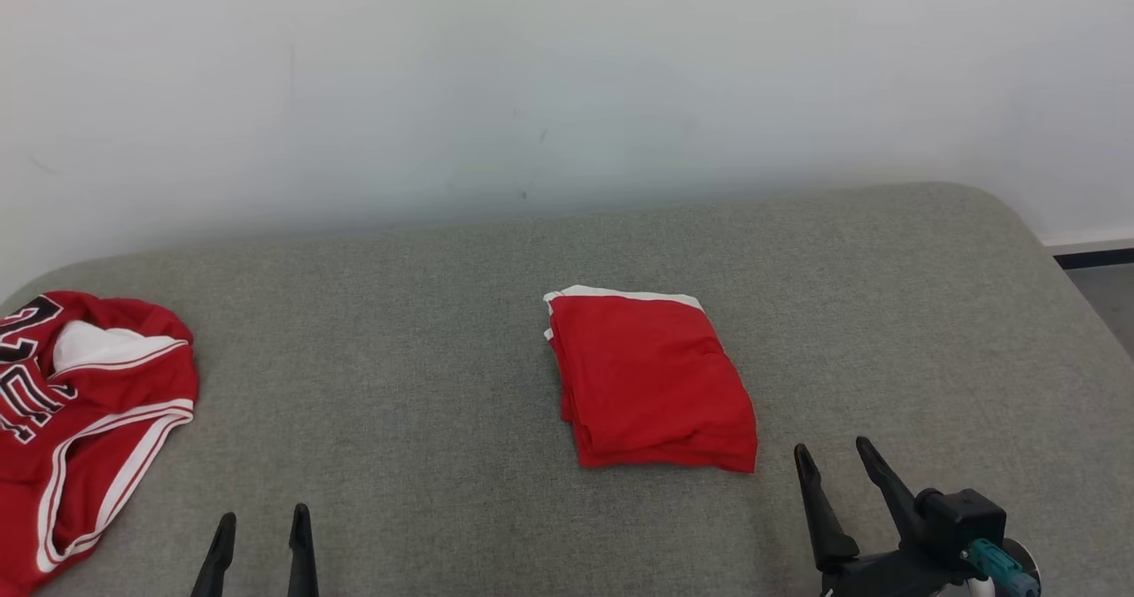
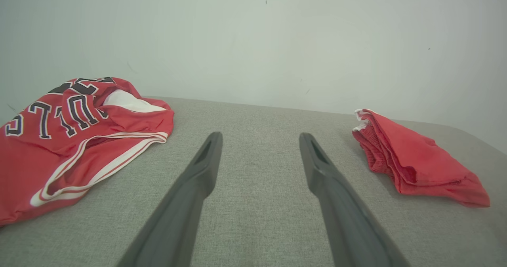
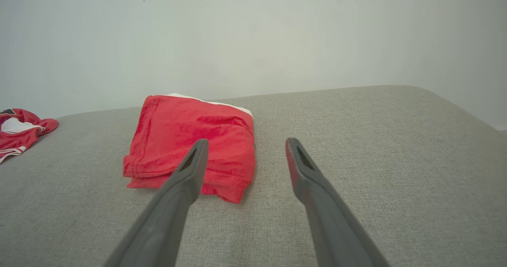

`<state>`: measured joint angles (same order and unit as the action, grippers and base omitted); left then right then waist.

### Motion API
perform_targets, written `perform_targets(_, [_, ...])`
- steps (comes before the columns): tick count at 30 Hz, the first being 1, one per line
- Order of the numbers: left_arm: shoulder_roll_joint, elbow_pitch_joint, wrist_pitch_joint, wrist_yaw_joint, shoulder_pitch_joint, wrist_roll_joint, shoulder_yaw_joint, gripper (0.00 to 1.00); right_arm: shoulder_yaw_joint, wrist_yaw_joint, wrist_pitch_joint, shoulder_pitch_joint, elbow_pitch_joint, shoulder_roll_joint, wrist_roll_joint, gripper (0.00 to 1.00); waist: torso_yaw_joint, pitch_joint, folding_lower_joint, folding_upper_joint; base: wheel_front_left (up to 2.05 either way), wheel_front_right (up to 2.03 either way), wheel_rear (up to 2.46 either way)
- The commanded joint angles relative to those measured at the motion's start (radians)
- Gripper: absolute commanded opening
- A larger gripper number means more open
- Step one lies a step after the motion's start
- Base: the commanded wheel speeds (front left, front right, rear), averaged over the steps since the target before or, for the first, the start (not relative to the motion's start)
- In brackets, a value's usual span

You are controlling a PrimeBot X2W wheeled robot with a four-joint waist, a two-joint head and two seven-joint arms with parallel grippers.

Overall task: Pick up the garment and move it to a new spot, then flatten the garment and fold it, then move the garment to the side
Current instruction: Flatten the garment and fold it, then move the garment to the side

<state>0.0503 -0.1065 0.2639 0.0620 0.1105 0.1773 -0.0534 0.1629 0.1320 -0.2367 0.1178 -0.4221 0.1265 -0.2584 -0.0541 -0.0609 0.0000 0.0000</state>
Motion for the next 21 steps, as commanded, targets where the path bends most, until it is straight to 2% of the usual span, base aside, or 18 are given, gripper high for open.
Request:
perform_targets(1, [0.000, 0.002, 0.001, 0.001, 0.000, -0.006, -0.001, 1.00, 0.000, -0.003, 0.001, 0.003, 0.005, -0.003, -0.005, 1.00, 0.001, 0.000, 0.0000, 0.0000, 0.00, 0.00, 0.00])
perform_targets(21, [0.000, -0.004, 0.001, -0.004, -0.021, 0.015, 0.016, 1.00, -0.019, -0.003, 0.036, 0.027, 0.011, 0.002, -0.040, 1.00, 0.027, 0.028, 0.0000, 0.0000, 0.00, 0.00, 0.00])
